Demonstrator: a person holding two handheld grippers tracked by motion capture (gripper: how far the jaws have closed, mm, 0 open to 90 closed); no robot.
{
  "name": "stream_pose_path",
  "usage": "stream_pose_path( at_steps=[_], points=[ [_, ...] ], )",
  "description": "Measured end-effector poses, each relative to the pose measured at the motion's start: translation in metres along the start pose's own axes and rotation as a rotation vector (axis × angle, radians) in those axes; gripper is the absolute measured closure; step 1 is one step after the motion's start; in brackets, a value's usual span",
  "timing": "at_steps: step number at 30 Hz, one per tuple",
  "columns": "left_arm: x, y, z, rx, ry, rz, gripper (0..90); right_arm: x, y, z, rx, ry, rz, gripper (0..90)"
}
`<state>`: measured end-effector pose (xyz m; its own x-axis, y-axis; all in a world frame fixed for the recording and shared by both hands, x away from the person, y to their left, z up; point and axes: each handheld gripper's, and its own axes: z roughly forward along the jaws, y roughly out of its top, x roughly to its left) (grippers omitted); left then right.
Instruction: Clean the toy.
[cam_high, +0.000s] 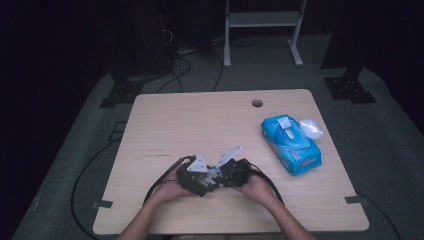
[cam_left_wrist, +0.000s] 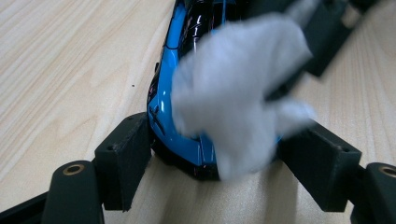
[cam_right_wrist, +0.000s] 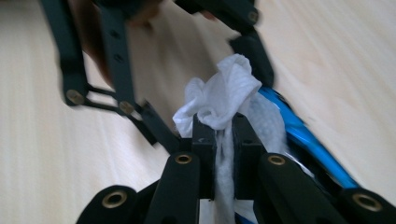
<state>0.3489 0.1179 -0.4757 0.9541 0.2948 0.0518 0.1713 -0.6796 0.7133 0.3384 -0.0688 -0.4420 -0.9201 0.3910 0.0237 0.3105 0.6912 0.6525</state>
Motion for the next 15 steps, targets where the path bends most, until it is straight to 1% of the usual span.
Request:
stream_pose_path(
  at_steps=[1, 3, 4, 7, 9, 10, 11, 12, 14, 15],
  points=[
    [0.000, 0.000, 0.000, 0.002, 0.000, 0.004, 25.1, -0.002, -0.001, -0.002, 0.001, -0.004, 0.001, 82.2],
    [0.000, 0.000, 0.000, 0.002, 0.002, 0.004, 25.1, -0.007, -0.004, -0.008, -0.007, -0.022, 0.026, 82.3],
    [-0.001, 0.000, 0.000, 0.000, 0.003, 0.000, 25.0, -0.009, -0.005, -0.009, -0.011, -0.022, 0.034, 82.3],
    [-0.001, 0.002, 0.000, -0.007, 0.005, -0.005, 24.7, -0.005, -0.005, -0.007, -0.022, -0.033, 0.031, 82.4],
    [-0.001, 0.003, 0.002, -0.009, 0.008, -0.004, 24.6, -0.002, -0.003, -0.003, -0.013, -0.014, 0.031, 82.4],
    [-0.002, 0.004, 0.002, -0.009, 0.010, -0.003, 24.6, -0.001, -0.002, 0.000, -0.011, -0.003, 0.018, 82.3],
    [-0.002, 0.004, 0.002, -0.005, 0.011, 0.001, 24.6, 0.000, -0.001, 0.001, -0.013, 0.006, 0.016, 82.3],
    [-0.002, 0.004, 0.001, -0.001, 0.009, 0.004, 24.7, 0.001, -0.001, 0.002, -0.019, 0.033, 0.030, 82.3],
    [-0.001, 0.003, 0.001, -0.007, 0.007, 0.002, 24.8, 0.001, -0.001, 0.001, -0.015, 0.043, 0.027, 82.5],
    [-0.001, 0.003, 0.001, -0.005, 0.007, 0.005, 24.8, -0.001, -0.002, -0.002, -0.005, 0.040, 0.027, 82.6]
  ],
)
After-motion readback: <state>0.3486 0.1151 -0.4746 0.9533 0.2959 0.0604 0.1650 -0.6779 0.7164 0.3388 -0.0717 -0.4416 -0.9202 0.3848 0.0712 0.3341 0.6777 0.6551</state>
